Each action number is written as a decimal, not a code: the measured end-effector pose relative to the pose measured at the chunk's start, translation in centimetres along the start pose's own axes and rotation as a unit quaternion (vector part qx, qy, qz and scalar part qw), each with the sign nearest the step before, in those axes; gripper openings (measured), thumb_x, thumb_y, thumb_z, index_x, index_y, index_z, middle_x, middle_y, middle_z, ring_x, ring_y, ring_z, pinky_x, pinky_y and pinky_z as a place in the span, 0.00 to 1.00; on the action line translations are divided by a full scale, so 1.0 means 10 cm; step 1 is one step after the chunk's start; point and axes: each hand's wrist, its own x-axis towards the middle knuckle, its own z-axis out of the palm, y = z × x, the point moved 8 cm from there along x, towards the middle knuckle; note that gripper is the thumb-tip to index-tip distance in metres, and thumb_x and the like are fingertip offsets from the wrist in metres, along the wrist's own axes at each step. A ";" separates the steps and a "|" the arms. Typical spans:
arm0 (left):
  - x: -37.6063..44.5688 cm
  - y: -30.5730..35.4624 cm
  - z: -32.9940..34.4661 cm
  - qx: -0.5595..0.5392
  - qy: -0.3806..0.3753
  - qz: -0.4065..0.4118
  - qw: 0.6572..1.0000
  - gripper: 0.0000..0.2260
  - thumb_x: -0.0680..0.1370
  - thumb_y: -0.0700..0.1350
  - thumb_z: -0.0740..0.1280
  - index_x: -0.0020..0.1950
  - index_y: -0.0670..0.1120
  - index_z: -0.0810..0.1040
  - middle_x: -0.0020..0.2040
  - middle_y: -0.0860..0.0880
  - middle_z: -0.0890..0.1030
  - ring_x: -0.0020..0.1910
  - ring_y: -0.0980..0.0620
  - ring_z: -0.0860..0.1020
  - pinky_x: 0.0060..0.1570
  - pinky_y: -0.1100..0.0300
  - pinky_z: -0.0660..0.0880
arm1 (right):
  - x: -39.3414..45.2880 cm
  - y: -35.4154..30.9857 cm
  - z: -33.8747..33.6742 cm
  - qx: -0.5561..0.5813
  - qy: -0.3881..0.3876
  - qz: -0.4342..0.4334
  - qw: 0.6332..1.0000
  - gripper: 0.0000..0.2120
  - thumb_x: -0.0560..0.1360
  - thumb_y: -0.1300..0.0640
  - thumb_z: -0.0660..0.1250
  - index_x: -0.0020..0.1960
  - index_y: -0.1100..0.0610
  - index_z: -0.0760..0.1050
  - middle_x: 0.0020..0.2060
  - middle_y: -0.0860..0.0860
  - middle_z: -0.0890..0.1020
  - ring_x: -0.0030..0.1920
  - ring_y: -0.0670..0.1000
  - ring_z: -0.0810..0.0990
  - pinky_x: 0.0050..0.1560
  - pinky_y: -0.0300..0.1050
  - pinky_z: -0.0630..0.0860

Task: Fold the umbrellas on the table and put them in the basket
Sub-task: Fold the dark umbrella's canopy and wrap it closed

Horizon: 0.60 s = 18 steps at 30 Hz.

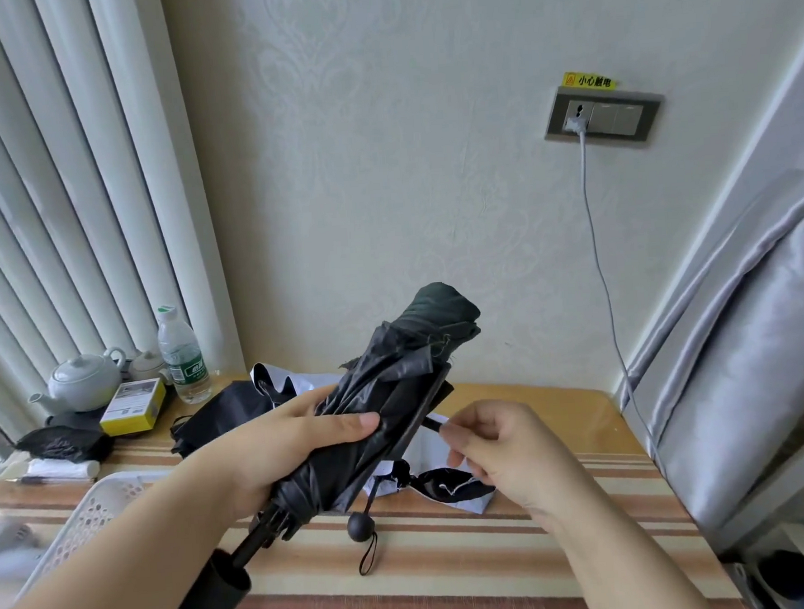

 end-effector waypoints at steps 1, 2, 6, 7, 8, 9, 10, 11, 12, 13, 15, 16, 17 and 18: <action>0.01 0.00 -0.03 0.015 0.009 0.004 1.000 0.21 0.61 0.45 0.79 0.48 0.55 0.73 0.33 0.56 0.84 0.32 0.59 0.83 0.27 0.69 0.76 | -0.01 -0.05 -0.04 -0.028 0.007 -0.014 0.999 0.08 0.77 0.59 0.67 0.40 0.56 0.78 0.29 0.47 0.82 0.25 0.45 0.69 0.33 0.41 0.67; 0.02 0.01 -0.06 0.019 0.021 0.009 1.000 0.16 0.69 0.41 0.74 0.46 0.56 0.71 0.27 0.60 0.81 0.28 0.63 0.80 0.25 0.71 0.73 | -0.02 -0.08 -0.05 -0.047 0.008 -0.022 0.999 0.08 0.77 0.58 0.67 0.40 0.55 0.78 0.29 0.46 0.82 0.25 0.43 0.70 0.35 0.41 0.68; -0.04 0.10 -0.06 0.045 0.041 0.028 0.998 0.15 0.76 0.37 0.66 0.43 0.57 0.68 0.20 0.65 0.74 0.21 0.70 0.73 0.21 0.77 0.67 | -0.01 -0.05 -0.06 -0.023 0.007 0.010 1.000 0.06 0.76 0.60 0.68 0.41 0.55 0.78 0.28 0.46 0.82 0.24 0.41 0.70 0.33 0.38 0.68; -0.05 0.11 -0.07 0.051 0.041 0.028 0.997 0.15 0.77 0.37 0.66 0.43 0.57 0.68 0.20 0.65 0.74 0.20 0.71 0.73 0.20 0.77 0.67 | 0.00 -0.01 -0.06 0.008 0.007 0.026 1.000 0.05 0.76 0.62 0.69 0.41 0.56 0.78 0.28 0.47 0.82 0.24 0.42 0.70 0.31 0.37 0.68; -0.04 0.11 -0.10 0.049 0.048 0.027 0.997 0.14 0.77 0.37 0.66 0.43 0.57 0.69 0.20 0.65 0.74 0.21 0.70 0.73 0.20 0.77 0.67 | 0.00 0.02 -0.07 0.041 0.007 0.042 0.998 0.05 0.76 0.63 0.69 0.42 0.57 0.78 0.28 0.48 0.81 0.25 0.42 0.71 0.29 0.36 0.68; -0.03 0.10 -0.13 0.051 0.050 0.022 0.997 0.14 0.77 0.37 0.66 0.44 0.56 0.70 0.22 0.64 0.77 0.23 0.69 0.75 0.22 0.75 0.69 | -0.01 0.04 -0.07 0.068 0.007 0.055 0.996 0.04 0.75 0.64 0.69 0.42 0.58 0.78 0.28 0.48 0.81 0.26 0.42 0.73 0.29 0.35 0.69; -0.01 0.08 -0.16 0.048 0.049 0.016 0.998 0.13 0.76 0.37 0.66 0.45 0.57 0.71 0.25 0.62 0.79 0.25 0.66 0.78 0.24 0.74 0.71 | -0.02 0.06 -0.08 0.088 0.005 0.062 0.994 0.04 0.75 0.65 0.69 0.42 0.59 0.78 0.29 0.49 0.82 0.27 0.43 0.75 0.30 0.35 0.71; 0.00 0.07 -0.18 0.045 0.047 0.010 0.998 0.13 0.76 0.38 0.67 0.45 0.57 0.72 0.28 0.61 0.81 0.28 0.64 0.80 0.26 0.72 0.73 | -0.03 0.06 -0.08 0.103 0.001 0.063 0.993 0.04 0.74 0.66 0.69 0.42 0.59 0.78 0.31 0.51 0.82 0.29 0.43 0.77 0.31 0.36 0.73; 0.00 0.07 -0.20 0.040 0.048 0.007 0.998 0.13 0.75 0.38 0.68 0.45 0.58 0.73 0.30 0.60 0.82 0.29 0.61 0.81 0.27 0.70 0.74 | -0.04 0.04 -0.08 0.114 -0.002 0.057 0.992 0.04 0.74 0.67 0.70 0.42 0.60 0.79 0.33 0.53 0.83 0.31 0.44 0.78 0.33 0.37 0.74; 0.00 0.07 -0.22 0.038 0.051 0.003 0.998 0.13 0.75 0.39 0.68 0.45 0.58 0.73 0.30 0.59 0.82 0.29 0.60 0.81 0.26 0.69 0.75 | -0.05 0.03 -0.08 0.116 0.000 0.047 0.992 0.04 0.73 0.67 0.70 0.42 0.60 0.79 0.34 0.55 0.84 0.32 0.46 0.80 0.35 0.37 0.75; -0.01 0.08 -0.25 0.034 0.059 -0.006 0.998 0.13 0.75 0.38 0.68 0.44 0.57 0.72 0.28 0.57 0.82 0.27 0.60 0.81 0.24 0.69 0.74 | -0.07 0.00 -0.12 0.062 0.023 0.021 0.998 0.03 0.73 0.66 0.72 0.42 0.59 0.79 0.35 0.55 0.85 0.33 0.47 0.80 0.37 0.39 0.77; -0.01 0.08 -0.25 0.034 0.061 -0.009 0.998 0.13 0.76 0.38 0.68 0.44 0.57 0.72 0.28 0.57 0.82 0.27 0.59 0.81 0.23 0.69 0.74 | -0.07 -0.03 -0.15 0.028 0.041 0.009 0.999 0.03 0.73 0.64 0.72 0.42 0.58 0.79 0.34 0.54 0.85 0.32 0.47 0.80 0.37 0.40 0.77; -0.01 0.08 -0.26 0.036 0.064 -0.012 0.997 0.13 0.75 0.38 0.68 0.44 0.57 0.72 0.28 0.56 0.82 0.28 0.58 0.81 0.24 0.68 0.74 | -0.08 -0.05 -0.17 0.012 0.054 -0.001 0.998 0.03 0.73 0.63 0.71 0.42 0.58 0.79 0.33 0.53 0.85 0.31 0.46 0.80 0.37 0.41 0.77; -0.01 0.08 -0.27 0.039 0.068 -0.015 0.997 0.13 0.75 0.38 0.68 0.44 0.58 0.72 0.29 0.55 0.83 0.29 0.56 0.82 0.25 0.67 0.76 | -0.09 -0.08 -0.17 0.018 0.056 -0.006 0.998 0.02 0.75 0.63 0.70 0.44 0.58 0.79 0.33 0.52 0.85 0.31 0.46 0.80 0.36 0.40 0.77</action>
